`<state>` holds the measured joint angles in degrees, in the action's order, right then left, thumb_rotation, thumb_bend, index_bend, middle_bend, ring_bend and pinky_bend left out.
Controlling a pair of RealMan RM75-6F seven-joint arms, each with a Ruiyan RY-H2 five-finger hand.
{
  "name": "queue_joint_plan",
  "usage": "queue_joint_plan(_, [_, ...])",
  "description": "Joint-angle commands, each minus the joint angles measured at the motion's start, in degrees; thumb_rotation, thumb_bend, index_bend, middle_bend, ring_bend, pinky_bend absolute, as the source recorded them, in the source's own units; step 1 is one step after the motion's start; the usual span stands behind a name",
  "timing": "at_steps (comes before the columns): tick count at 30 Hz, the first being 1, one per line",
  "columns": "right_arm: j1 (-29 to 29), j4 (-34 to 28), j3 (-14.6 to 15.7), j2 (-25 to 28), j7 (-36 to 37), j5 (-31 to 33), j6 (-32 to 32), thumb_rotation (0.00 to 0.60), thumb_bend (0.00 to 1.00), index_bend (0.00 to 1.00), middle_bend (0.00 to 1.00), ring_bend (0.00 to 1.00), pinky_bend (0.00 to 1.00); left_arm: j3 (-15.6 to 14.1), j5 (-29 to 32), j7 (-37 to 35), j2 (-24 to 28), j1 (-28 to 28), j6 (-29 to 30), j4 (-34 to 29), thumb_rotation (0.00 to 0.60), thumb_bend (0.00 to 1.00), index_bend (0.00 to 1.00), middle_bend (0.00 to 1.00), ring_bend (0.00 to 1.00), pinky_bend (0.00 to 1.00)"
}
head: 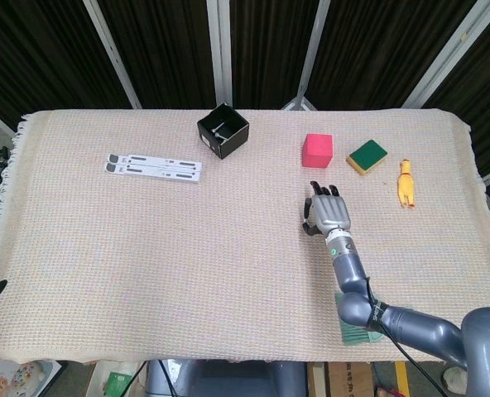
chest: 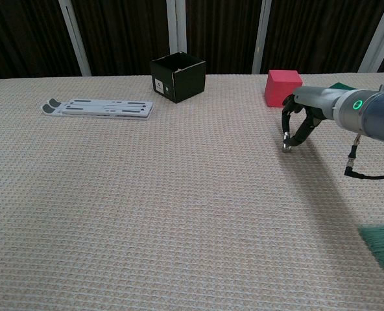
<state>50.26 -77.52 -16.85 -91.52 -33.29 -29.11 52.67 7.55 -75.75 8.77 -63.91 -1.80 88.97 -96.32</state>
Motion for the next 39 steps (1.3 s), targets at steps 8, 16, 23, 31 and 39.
queue_joint_plan(8, [0.4, -0.3, 0.4, 0.9, 0.1, 1.3, -0.5, 0.600, 0.35, 0.60, 0.09, 0.14, 0.04, 0.0, 0.1, 0.2, 0.0, 0.0, -0.1, -0.1, 0.600, 0.23, 0.11, 0.00, 0.00, 0.00])
queue_joint_plan(16, [1.0, -1.0, 1.0, 1.8, -0.7, 2.9, -1.1, 0.600, 0.35, 0.59, 0.09, 0.14, 0.04, -0.1, 0.1, 0.2, -0.1, 0.0, 0.1, -0.1, 0.600, 0.23, 0.11, 0.00, 0.00, 0.00])
queue_joint_plan(23, [1.4, -1.2, 1.4, 2.2, -0.6, 3.6, -1.5, 0.600, 0.35, 0.57, 0.09, 0.14, 0.04, -0.1, 0.1, 0.2, 0.0, 0.0, 0.1, -0.2, 0.600, 0.23, 0.11, 0.00, 0.00, 0.00])
queue_joint_plan(31, [1.7, -0.9, 1.7, 2.2, 0.0, 3.6, -1.4, 0.600, 0.35, 0.55, 0.09, 0.13, 0.04, 0.0, 0.1, 0.1, 0.0, 0.1, 0.1, -0.2, 0.600, 0.23, 0.11, 0.00, 0.00, 0.00])
queue_joint_plan(39, [1.9, -0.9, 2.0, 2.6, 0.3, 3.8, -1.5, 0.600, 0.35, 0.54, 0.09, 0.13, 0.04, -0.1, 0.1, 0.3, -0.1, 0.1, 0.2, -0.3, 0.600, 0.23, 0.11, 0.00, 0.00, 0.00])
